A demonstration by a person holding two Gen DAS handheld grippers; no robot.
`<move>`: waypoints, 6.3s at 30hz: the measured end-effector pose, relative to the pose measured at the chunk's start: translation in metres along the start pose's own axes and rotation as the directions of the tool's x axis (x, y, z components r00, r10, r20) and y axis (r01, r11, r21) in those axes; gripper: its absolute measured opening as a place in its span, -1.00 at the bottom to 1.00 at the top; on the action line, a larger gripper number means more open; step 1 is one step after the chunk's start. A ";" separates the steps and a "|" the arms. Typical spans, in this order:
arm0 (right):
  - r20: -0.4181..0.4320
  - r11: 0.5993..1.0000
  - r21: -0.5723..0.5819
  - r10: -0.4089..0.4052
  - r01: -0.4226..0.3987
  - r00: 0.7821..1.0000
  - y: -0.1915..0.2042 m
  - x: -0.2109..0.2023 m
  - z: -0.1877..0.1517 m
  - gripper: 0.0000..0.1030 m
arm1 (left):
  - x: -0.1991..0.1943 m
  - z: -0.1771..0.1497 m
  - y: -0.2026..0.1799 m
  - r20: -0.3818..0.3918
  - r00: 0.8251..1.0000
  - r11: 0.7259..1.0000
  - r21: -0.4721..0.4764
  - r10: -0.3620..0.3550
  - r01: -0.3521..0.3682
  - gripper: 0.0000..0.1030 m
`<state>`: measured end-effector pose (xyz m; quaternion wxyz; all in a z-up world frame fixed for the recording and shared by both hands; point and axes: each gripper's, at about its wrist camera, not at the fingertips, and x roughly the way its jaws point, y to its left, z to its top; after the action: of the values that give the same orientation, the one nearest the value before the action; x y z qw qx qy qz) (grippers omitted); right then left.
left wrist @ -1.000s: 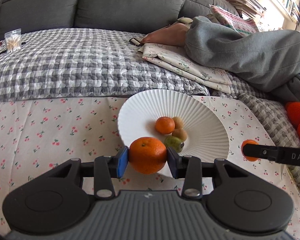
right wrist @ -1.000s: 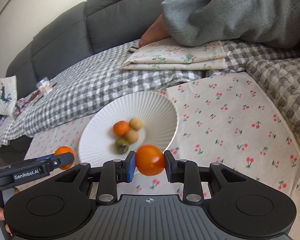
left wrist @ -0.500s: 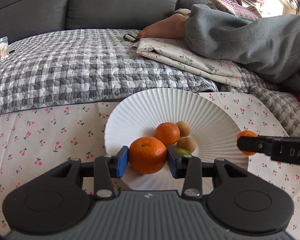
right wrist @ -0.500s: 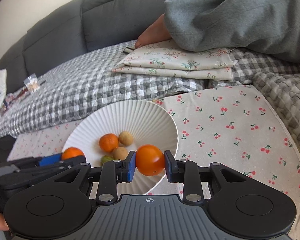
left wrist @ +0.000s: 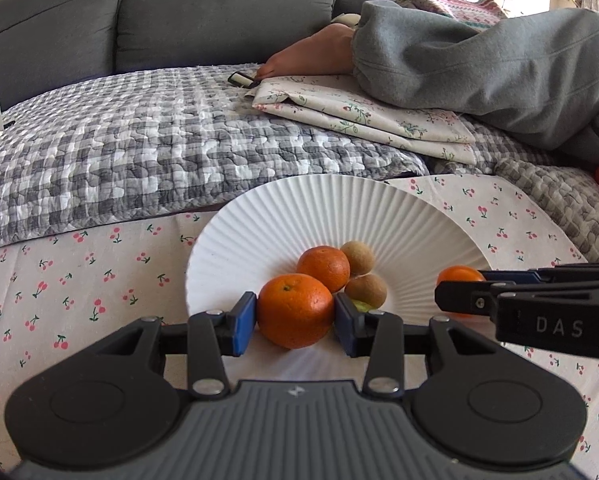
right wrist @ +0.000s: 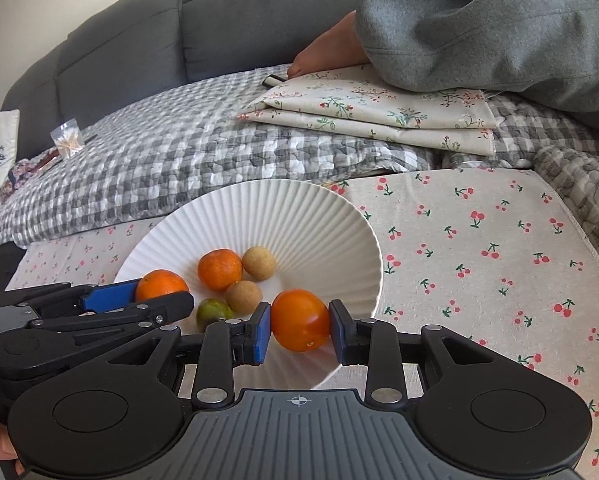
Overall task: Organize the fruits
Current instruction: 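Carry both fruits over the white bowl and open both tools, then move both open tools back toward the loose fruits, then grasp the red tomato with the left tool while the right tool grasps a brown kiwi, then carry tomato and kiwi into the white bowl and open both tools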
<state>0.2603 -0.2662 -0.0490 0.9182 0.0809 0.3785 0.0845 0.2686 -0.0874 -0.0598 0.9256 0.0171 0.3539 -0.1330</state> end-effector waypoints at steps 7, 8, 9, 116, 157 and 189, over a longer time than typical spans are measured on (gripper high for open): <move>0.019 0.997 0.078 0.016 -0.017 1.000 -0.012 -0.012 0.002 -0.30 | -0.016 0.007 0.006 0.055 0.998 0.999 -0.028 -0.023 0.024 0.17; 0.021 0.997 0.078 0.015 -0.017 1.000 -0.012 -0.013 0.002 -0.30 | -0.018 0.007 0.007 0.053 0.998 0.999 -0.032 -0.023 0.025 0.17; 0.022 0.997 0.078 0.016 -0.017 1.000 -0.012 -0.015 0.003 -0.30 | -0.020 0.006 0.007 0.050 0.999 0.999 -0.037 -0.023 0.025 0.17; -0.212 0.953 -0.184 0.199 -0.239 0.957 0.122 -0.076 -0.125 0.02 | -0.165 -0.113 0.088 -0.077 0.997 0.993 -0.111 0.019 -0.028 -0.34; -0.049 0.969 -0.172 0.174 -0.180 0.984 0.087 -0.120 -0.077 -0.52 | -0.159 -0.084 0.067 -0.003 1.000 0.996 -0.087 -0.010 0.009 -0.34; -0.004 0.998 -0.059 0.031 -0.031 1.000 0.011 -0.052 -0.011 -0.52 | -0.035 -0.015 -0.021 -0.046 0.996 0.990 0.118 -0.077 0.082 -0.34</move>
<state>0.2147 -0.2660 -0.0188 0.9181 0.0596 0.3761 0.1099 0.2284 -0.0978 -0.0464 0.9093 0.0611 0.3649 -0.1904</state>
